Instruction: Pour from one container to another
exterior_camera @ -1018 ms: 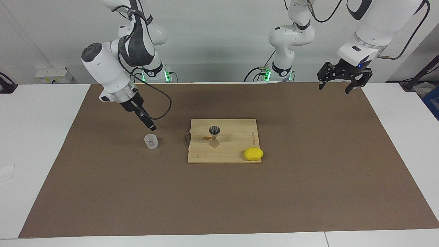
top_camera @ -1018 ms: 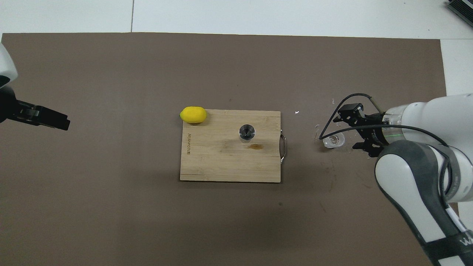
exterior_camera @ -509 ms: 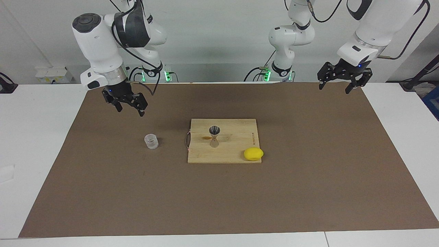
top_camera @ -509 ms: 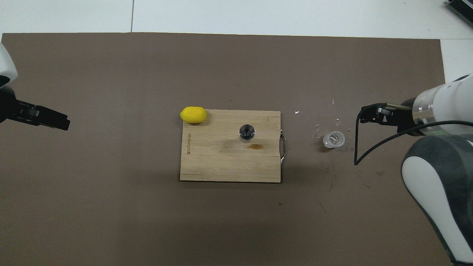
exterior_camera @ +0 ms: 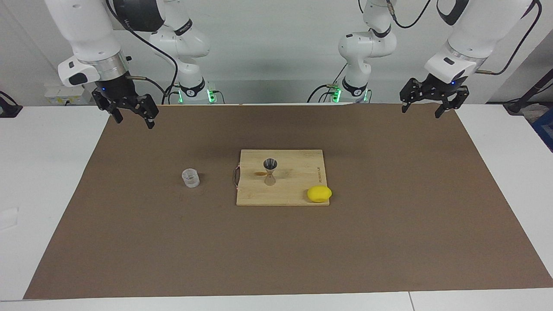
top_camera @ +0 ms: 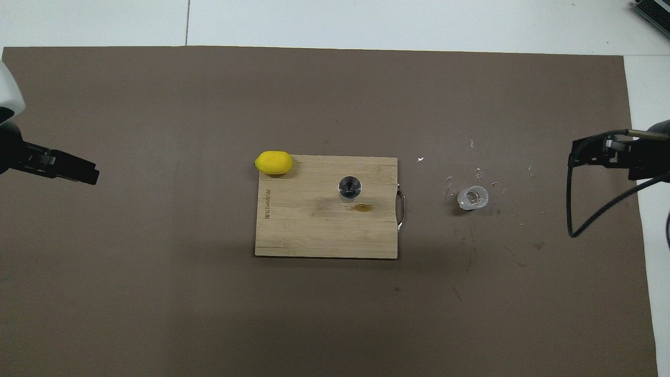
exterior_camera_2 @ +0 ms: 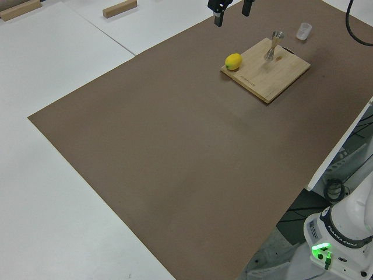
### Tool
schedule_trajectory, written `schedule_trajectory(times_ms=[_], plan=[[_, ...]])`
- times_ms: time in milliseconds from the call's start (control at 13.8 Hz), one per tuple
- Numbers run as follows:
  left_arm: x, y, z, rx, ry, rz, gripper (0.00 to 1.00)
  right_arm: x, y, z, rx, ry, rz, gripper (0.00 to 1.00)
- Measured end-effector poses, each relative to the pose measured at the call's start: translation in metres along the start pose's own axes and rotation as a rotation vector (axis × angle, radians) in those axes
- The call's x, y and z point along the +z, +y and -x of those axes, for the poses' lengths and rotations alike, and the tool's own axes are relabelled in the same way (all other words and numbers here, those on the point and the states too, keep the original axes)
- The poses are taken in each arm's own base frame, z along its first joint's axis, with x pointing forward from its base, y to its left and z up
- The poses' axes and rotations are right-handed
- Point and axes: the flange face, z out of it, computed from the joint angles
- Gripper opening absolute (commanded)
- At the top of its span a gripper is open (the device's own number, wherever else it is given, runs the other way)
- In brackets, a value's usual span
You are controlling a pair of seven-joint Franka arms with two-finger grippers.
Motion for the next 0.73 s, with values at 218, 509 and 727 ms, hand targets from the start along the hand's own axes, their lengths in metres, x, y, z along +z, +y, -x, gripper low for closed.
schedule_trajectory(times_ms=[218, 509, 727], plan=[[0.000, 0.000, 0.000, 0.000, 0.000, 0.000, 1.00, -0.007, 0.002, 0.000, -0.017, -0.044, 0.037, 1.00], [0.000, 0.000, 0.000, 0.000, 0.000, 0.000, 1.00, -0.002, 0.001, 0.000, -0.021, -0.073, 0.048, 1.00], [0.000, 0.000, 0.000, 0.000, 0.000, 0.000, 1.00, 0.006, -0.001, 0.003, -0.026, -0.104, 0.053, 1.00]])
